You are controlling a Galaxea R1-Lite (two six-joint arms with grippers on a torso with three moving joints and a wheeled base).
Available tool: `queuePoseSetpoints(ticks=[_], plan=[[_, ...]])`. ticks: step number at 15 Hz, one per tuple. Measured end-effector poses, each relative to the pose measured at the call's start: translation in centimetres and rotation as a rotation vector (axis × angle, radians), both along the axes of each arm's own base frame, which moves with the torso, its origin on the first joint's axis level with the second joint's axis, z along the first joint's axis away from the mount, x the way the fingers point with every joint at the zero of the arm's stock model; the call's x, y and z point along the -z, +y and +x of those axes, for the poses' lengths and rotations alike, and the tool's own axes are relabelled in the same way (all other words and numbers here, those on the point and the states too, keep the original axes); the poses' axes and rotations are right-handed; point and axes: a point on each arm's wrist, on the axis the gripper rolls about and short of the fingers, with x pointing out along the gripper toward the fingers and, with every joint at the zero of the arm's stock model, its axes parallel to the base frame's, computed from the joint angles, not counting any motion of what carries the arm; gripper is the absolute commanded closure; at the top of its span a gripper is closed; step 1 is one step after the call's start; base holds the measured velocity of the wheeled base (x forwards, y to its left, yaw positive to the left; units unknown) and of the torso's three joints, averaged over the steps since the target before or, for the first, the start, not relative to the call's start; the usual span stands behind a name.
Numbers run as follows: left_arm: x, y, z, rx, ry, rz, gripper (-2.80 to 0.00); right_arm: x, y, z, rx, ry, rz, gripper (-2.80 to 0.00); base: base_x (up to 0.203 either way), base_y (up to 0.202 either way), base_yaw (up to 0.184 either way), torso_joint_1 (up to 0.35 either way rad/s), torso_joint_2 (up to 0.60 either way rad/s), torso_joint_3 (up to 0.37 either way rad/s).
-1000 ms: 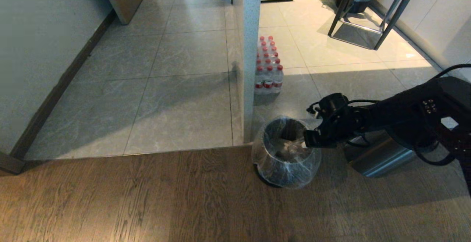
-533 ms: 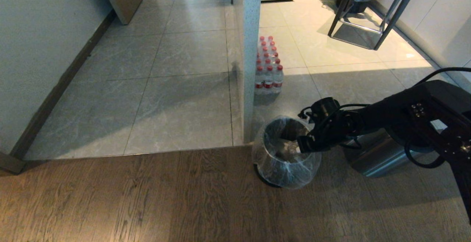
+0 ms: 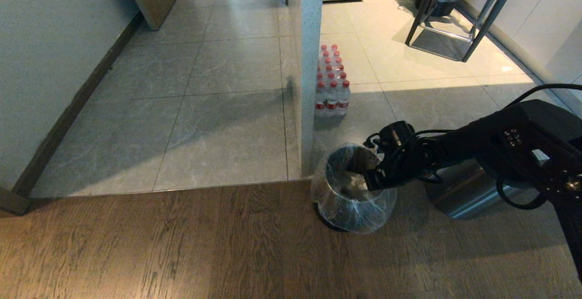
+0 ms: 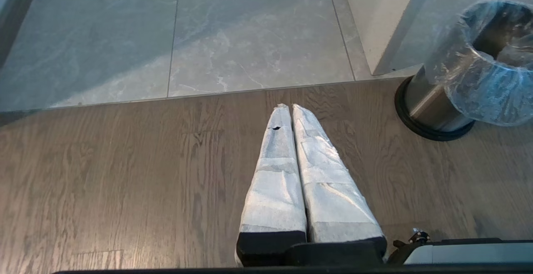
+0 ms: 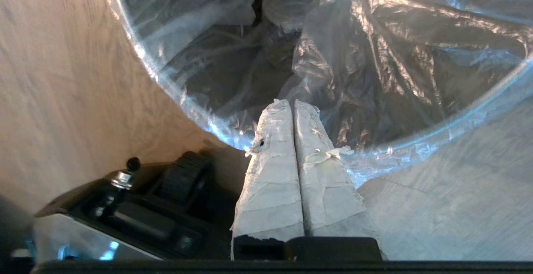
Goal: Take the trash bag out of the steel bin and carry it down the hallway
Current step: Pick up the trash bag
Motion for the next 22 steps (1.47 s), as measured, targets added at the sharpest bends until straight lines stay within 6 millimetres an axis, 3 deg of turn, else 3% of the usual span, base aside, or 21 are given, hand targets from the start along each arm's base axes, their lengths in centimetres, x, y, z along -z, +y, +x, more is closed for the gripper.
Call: queuePoseSetpoints(ticks=[1,11,22], plan=[[0.0,0.0,0.0,0.000,0.000,0.000,0.00,0.1,0.1,-0.2,-0.002,0.004,-0.021,-2.80,0.000,0.000,0.000,0.000,0.00,0.000],[0.0,0.0,0.0,0.000,0.000,0.000,0.00,0.7,1.3,-0.3,-0.047,-0.007,-0.070,-2.80,0.000,0.000,0.000,0.000,0.00,0.000],[0.0,0.0,0.0,0.000,-0.001,0.000,0.00,4.2,1.9,0.8,-0.066,0.007,-0.171,-2.80,0.000,0.000,0.000,0.000,0.00,0.000]])
